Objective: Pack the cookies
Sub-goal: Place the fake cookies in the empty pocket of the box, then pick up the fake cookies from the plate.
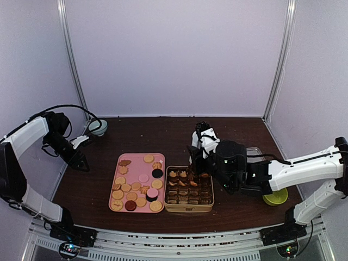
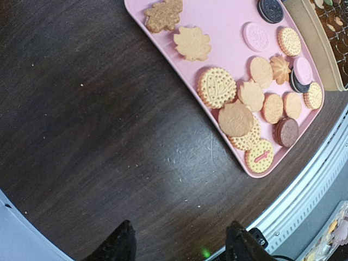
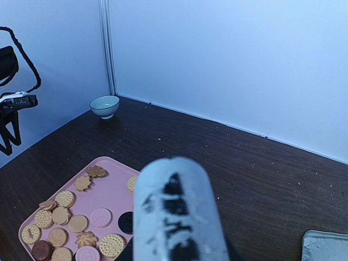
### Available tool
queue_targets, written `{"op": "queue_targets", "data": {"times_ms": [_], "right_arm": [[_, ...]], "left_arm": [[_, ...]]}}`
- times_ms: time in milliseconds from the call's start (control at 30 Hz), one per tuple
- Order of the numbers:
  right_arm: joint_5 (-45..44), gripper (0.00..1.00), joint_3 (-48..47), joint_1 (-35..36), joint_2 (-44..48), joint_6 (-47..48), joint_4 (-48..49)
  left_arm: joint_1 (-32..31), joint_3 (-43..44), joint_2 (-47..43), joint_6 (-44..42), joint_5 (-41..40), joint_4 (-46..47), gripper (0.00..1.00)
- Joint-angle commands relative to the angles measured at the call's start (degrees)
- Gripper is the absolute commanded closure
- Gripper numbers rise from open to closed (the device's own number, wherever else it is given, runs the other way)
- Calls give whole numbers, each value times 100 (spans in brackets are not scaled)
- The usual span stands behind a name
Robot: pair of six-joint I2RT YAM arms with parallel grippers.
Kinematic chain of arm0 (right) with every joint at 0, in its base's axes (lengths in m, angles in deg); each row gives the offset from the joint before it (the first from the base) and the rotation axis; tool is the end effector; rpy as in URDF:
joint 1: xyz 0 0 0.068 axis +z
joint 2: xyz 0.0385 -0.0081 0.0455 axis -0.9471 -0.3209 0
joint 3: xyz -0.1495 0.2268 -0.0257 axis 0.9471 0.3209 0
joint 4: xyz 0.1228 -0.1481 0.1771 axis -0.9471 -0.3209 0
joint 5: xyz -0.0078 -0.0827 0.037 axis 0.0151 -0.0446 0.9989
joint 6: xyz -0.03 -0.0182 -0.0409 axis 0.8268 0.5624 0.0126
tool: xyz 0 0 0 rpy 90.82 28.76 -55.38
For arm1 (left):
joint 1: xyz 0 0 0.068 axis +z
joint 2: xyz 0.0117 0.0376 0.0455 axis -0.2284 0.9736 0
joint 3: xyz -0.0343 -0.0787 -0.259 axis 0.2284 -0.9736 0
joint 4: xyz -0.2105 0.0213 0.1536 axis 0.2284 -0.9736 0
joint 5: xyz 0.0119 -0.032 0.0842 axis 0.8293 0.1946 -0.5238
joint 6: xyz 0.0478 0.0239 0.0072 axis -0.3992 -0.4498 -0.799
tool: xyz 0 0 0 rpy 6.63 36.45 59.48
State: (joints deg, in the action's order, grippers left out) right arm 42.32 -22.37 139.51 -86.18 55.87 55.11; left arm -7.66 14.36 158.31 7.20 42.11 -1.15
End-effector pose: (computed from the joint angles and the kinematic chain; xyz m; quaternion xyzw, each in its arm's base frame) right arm 0.1353 0.2875 0.2704 -0.2215 0.7311 0.2069 0.6112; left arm 0.2305 0.0092 0.2599 0.2224 0.9560 -0.1707 0.0864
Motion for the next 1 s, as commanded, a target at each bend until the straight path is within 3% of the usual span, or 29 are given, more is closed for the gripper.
{"op": "queue_targets", "data": {"times_ms": [0, 433, 967], "right_arm": [[-88, 69, 4, 1, 38, -14, 189], [210, 74, -896, 289, -197, 265, 200], [1762, 74, -5172, 689, -3901, 75, -337]], "left_arm": [[31, 155, 10, 23, 24, -32, 42], [34, 147, -42, -32, -3, -44, 41], [203, -360, -210, -225, -135, 198, 38]]}}
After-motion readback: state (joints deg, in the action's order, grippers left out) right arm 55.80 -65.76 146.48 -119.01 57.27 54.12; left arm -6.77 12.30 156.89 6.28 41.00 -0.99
